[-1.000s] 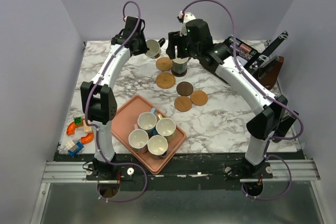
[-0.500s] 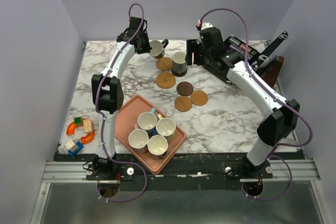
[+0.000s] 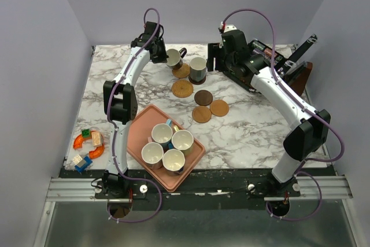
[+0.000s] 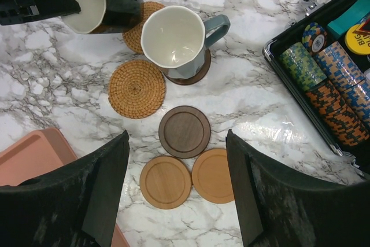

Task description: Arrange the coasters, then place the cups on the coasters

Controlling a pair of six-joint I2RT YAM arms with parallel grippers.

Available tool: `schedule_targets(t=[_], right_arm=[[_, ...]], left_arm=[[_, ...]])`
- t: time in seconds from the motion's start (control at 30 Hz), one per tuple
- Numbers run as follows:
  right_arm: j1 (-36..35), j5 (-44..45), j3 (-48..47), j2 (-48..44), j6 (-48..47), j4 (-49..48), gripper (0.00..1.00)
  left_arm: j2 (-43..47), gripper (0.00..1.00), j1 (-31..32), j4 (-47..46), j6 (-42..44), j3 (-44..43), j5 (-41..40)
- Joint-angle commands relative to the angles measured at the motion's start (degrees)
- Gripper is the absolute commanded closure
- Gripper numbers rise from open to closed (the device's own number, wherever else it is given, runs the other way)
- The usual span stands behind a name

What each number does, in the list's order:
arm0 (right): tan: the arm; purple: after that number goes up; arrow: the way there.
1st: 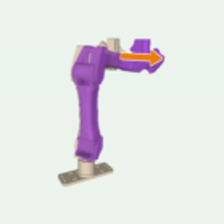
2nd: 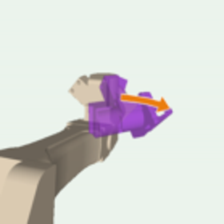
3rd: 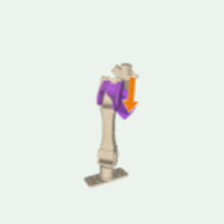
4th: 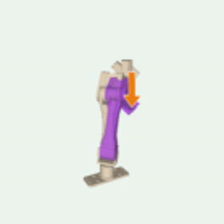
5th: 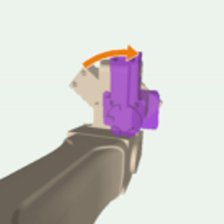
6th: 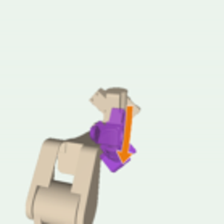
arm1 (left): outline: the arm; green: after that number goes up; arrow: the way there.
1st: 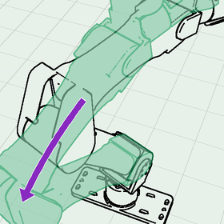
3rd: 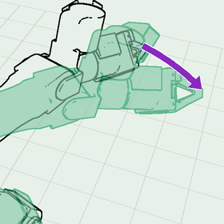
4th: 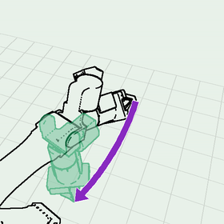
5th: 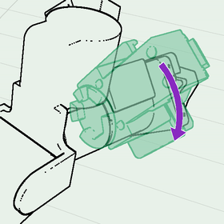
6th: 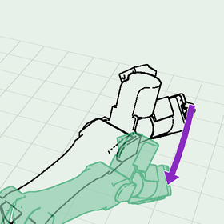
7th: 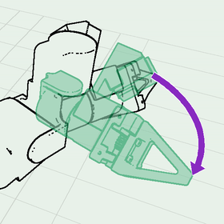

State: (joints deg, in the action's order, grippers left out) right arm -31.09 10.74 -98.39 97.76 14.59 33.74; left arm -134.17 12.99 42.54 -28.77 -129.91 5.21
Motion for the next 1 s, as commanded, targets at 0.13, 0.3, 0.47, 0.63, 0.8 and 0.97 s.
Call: schedule_targets(t=[0.13, 0.3, 0.47, 0.63, 0.8, 0.97], right_arm=[[0.51, 0.68, -1.37, -0.11, 0.97, 1.95, 0.25], [0.68, 0.16, -1.54, 0.24, 1.06, 2.04, 0.25], [0.77, 0.16, -1.81, 0.59, 1.06, 2.21, 0.25], [0.86, 0.24, -1.72, 0.68, 1.14, 2.30, 0.25], [1.03, -0.02, -1.72, 0.86, 1.23, 2.39, 0.25], [1.12, -0.19, -1.89, 1.03, 1.32, 2.39, 0.25]], left_arm=[[-1.09, 1.00, 0.28, -2.38, -0.85, -2.98, 2.96], [-1.80, 1.00, 0.37, -2.12, -0.58, -3.16, 3.31], [-2.24, 1.00, 0.54, -1.94, -0.58, -3.42, 3.40], [-1.71, 1.00, 0.89, -0.97, -0.58, -3.43, 2.96], [0.48, 1.00, 1.42, -2.11, -0.93, -2.63, 2.17], [1.98, 1.00, 1.60, -2.47, -1.28, -2.63, 1.82]])
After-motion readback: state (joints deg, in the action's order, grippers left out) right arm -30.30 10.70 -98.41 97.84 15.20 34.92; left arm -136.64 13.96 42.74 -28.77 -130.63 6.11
